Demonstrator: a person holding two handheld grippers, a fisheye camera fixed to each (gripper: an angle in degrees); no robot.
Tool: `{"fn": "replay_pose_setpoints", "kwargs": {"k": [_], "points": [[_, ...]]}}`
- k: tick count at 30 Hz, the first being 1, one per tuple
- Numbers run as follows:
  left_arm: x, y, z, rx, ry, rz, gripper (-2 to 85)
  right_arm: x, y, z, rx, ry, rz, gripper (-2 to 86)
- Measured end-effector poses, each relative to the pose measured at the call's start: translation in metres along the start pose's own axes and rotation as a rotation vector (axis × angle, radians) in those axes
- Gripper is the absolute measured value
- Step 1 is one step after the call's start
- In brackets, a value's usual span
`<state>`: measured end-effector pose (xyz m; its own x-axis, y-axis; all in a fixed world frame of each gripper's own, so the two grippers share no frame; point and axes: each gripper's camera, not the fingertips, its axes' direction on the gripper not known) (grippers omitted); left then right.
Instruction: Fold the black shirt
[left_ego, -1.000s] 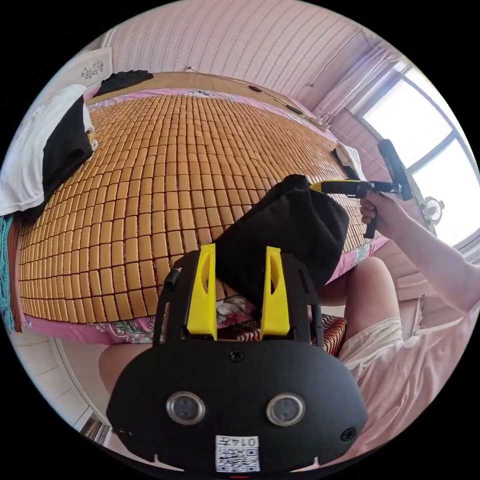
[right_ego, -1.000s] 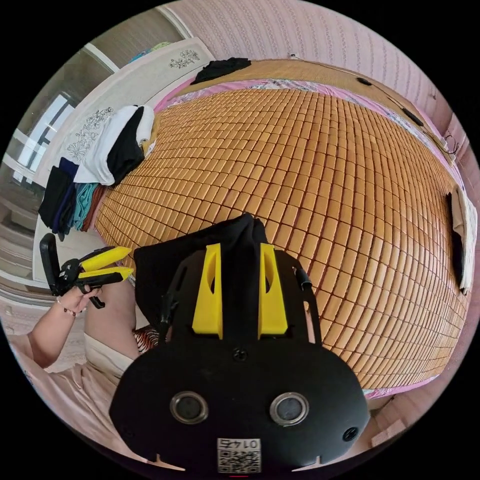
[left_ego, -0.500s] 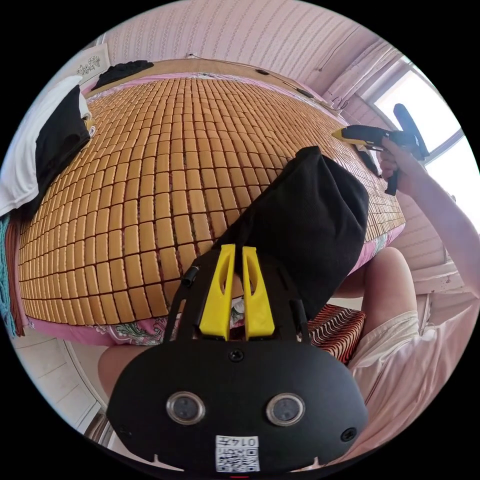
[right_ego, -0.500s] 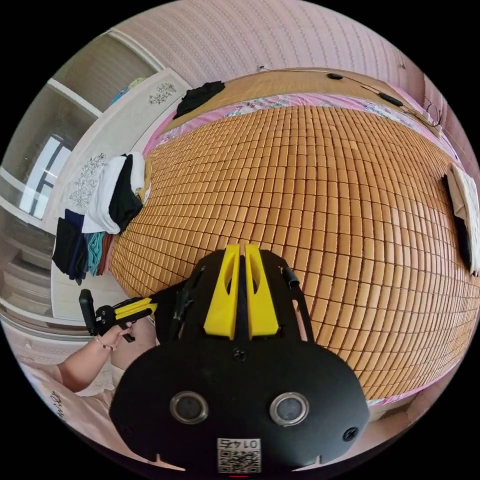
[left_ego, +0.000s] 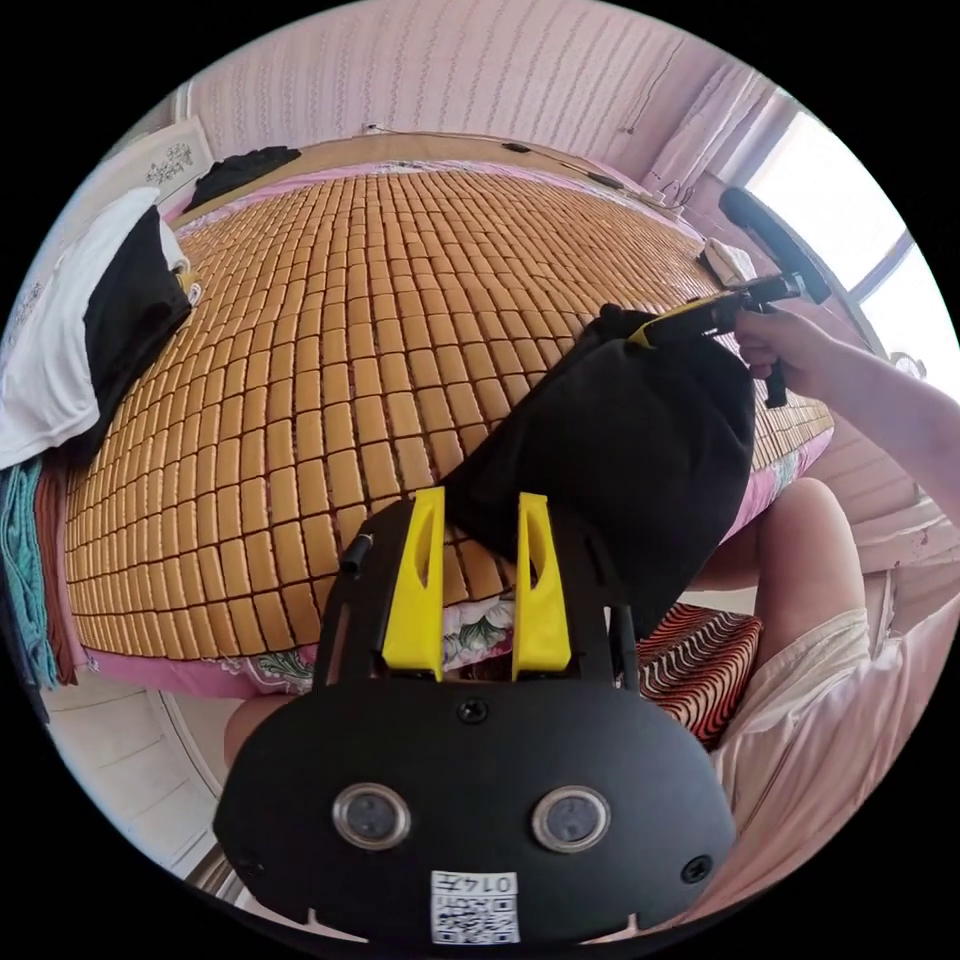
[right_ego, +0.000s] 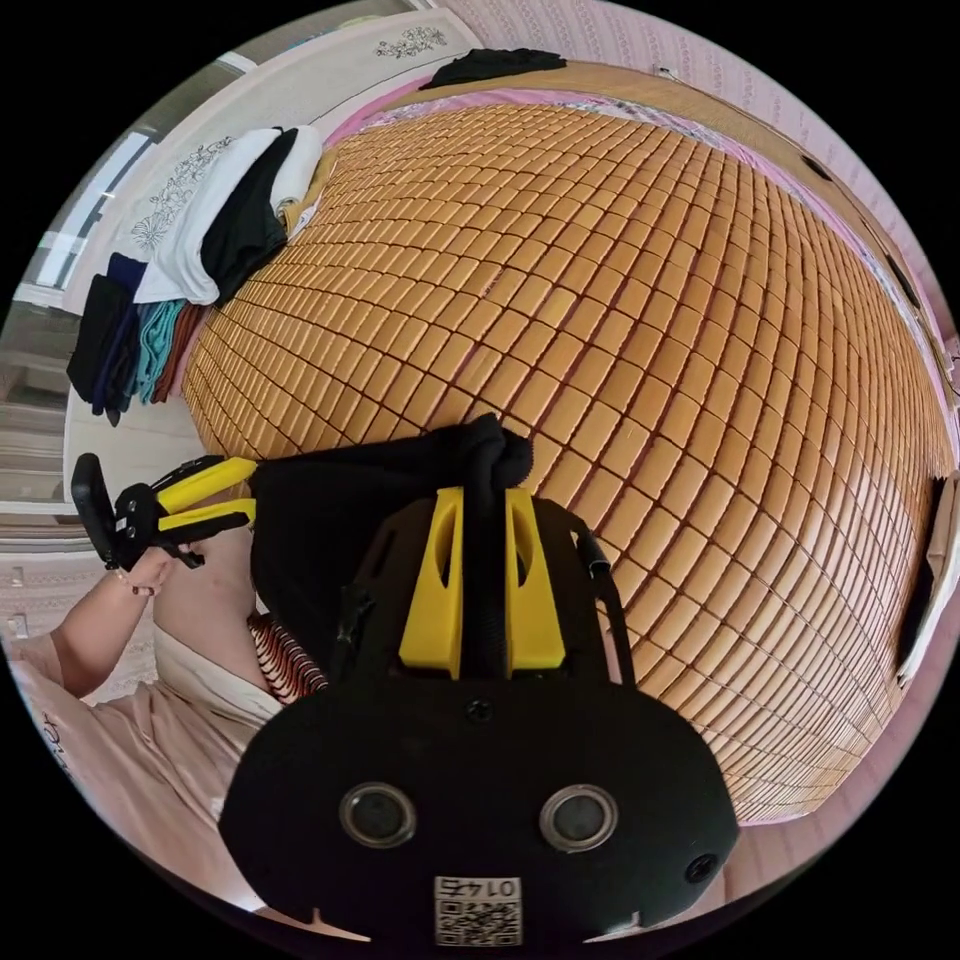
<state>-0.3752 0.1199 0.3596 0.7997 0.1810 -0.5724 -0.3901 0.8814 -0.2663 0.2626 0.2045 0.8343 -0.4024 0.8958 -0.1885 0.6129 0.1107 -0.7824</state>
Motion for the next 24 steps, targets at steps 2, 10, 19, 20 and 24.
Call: {"fn": "replay_pose_setpoints", "kwargs": {"k": [2,10,19,20,24], "points": [[0.008,-0.001,-0.002,-0.014,-0.021,0.024,11.0,-0.002,0.009,-0.012,0.048,-0.01,0.011,6.3],[0.018,-0.004,-0.006,-0.028,-0.134,0.095,13.3,-0.017,0.041,-0.052,0.196,-0.017,-0.042,5.8],[0.012,0.018,-0.021,0.015,0.07,0.079,0.5,-0.027,0.073,-0.092,0.301,-0.083,-0.06,5.7],[0.006,0.026,-0.036,0.059,0.097,0.051,0.0,-0.028,0.078,-0.099,0.319,-0.093,-0.065,5.6],[-0.003,0.062,-0.09,0.182,0.18,-0.001,-0.5,-0.039,0.086,-0.123,0.375,-0.115,-0.127,5.3]]}}
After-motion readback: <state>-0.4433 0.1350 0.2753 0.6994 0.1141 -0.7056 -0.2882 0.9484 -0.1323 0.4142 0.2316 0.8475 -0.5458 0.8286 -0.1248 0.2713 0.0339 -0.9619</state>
